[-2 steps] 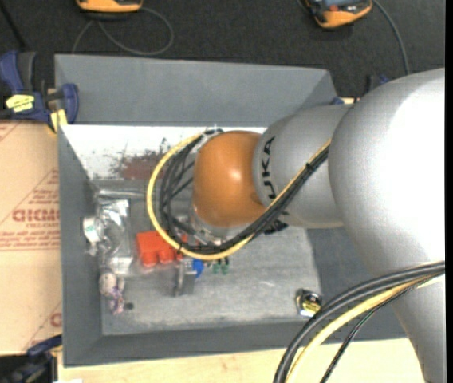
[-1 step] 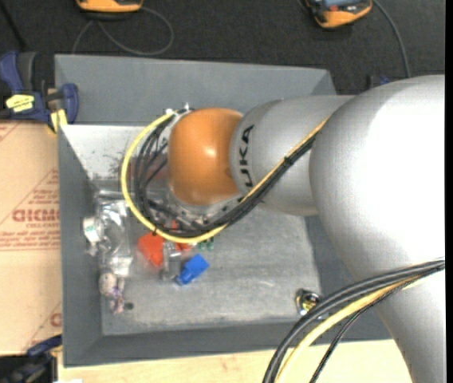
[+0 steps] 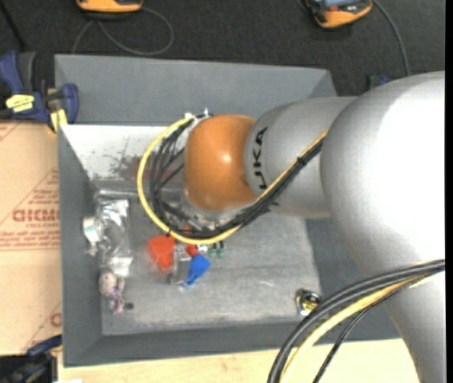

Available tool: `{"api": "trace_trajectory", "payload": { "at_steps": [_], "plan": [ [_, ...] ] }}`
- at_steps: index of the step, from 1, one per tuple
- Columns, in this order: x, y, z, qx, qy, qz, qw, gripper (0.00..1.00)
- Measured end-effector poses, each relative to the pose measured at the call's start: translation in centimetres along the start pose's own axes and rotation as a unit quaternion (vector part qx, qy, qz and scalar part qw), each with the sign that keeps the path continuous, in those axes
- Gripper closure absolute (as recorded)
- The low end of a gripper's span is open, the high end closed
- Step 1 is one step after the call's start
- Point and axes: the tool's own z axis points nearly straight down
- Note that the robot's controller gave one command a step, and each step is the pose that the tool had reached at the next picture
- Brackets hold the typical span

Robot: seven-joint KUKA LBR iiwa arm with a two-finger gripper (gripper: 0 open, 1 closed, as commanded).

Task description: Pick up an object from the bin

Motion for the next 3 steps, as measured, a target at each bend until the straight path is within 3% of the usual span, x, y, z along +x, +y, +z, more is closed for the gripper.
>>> {"api": "trace_trajectory", "payload": {
  "at_steps": [1,2,3],
  "plan": [
    [1.7,-1.5,0.0,0.0,-0.0005,0.057,0.9984,0.0],
    [-1.1,-4.9,0.2,0.002,0.002,-0.179,0.9838,0.0],
    [-1.1,-4.8,0.2,0.001,0.0023,-0.178,0.9841,1.0]
  ]
}}
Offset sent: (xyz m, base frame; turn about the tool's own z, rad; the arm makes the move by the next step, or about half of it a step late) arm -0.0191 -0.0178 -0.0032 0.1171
